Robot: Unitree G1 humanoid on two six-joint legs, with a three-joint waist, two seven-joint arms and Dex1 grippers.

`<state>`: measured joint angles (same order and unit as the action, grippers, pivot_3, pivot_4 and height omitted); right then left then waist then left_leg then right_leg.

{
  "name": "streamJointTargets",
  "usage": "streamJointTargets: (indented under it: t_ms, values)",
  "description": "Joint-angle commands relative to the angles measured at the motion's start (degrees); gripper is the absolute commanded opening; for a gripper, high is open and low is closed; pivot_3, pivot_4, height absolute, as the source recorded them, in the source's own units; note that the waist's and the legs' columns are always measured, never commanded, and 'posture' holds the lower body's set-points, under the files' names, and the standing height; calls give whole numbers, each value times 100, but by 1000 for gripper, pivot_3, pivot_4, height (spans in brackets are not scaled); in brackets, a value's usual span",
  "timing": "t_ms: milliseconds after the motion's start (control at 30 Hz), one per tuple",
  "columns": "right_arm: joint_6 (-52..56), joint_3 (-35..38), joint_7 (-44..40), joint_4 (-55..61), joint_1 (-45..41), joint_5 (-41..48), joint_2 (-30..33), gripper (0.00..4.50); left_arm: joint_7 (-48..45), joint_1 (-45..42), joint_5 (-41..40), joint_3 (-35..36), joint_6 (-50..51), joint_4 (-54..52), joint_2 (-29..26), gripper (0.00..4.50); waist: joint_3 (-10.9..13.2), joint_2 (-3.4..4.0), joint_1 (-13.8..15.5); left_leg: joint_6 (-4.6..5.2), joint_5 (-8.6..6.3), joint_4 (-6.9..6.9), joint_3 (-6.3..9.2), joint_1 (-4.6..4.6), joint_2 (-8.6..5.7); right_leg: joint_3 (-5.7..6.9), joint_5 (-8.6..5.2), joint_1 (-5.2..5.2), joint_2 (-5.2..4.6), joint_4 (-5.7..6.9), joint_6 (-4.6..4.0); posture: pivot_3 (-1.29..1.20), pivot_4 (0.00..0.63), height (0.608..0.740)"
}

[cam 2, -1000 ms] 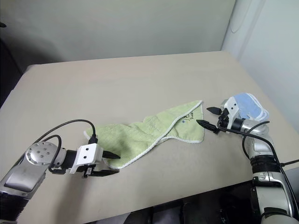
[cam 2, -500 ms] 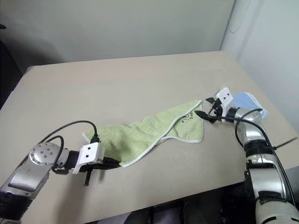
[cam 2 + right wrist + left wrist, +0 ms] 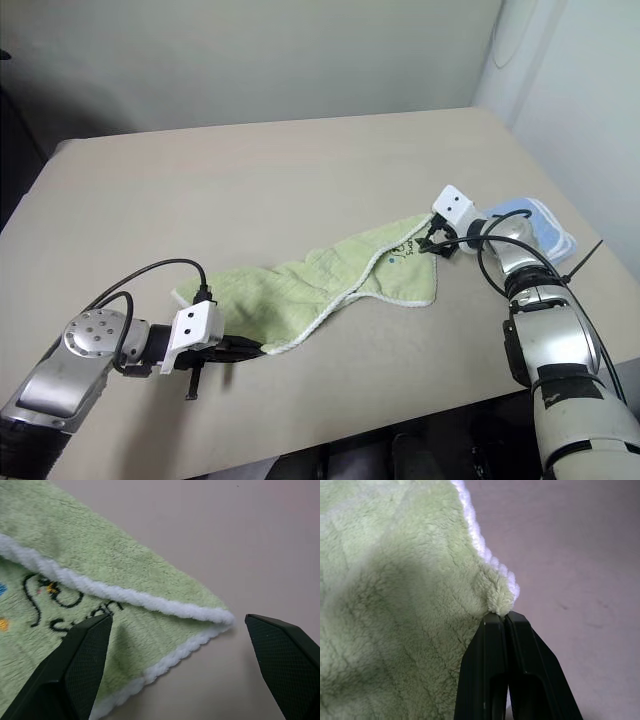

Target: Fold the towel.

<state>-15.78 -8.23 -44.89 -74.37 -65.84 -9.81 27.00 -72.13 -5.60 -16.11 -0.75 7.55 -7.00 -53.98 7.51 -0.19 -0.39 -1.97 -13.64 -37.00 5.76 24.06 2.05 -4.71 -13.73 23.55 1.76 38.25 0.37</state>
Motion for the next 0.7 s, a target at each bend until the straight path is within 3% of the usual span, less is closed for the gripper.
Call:
streamJointTargets:
  t_ms: [33,700]
  values:
    - [-105,65,391,-48,-234,-114,-40,4500,44,73,-114,179,15,-232,-21,34,0,0,-2,0,0,0,0,0,1,0,0,0,0,0,0,0,150,740]
    - [-268,-346,1560,-242,-302,-1105,-117,4500,71,43,-60,161,-41,-181,-16,34,0,0,-9,-2,-1,2,-1,1,3,0,-1,3,0,0,-1,0,150,740]
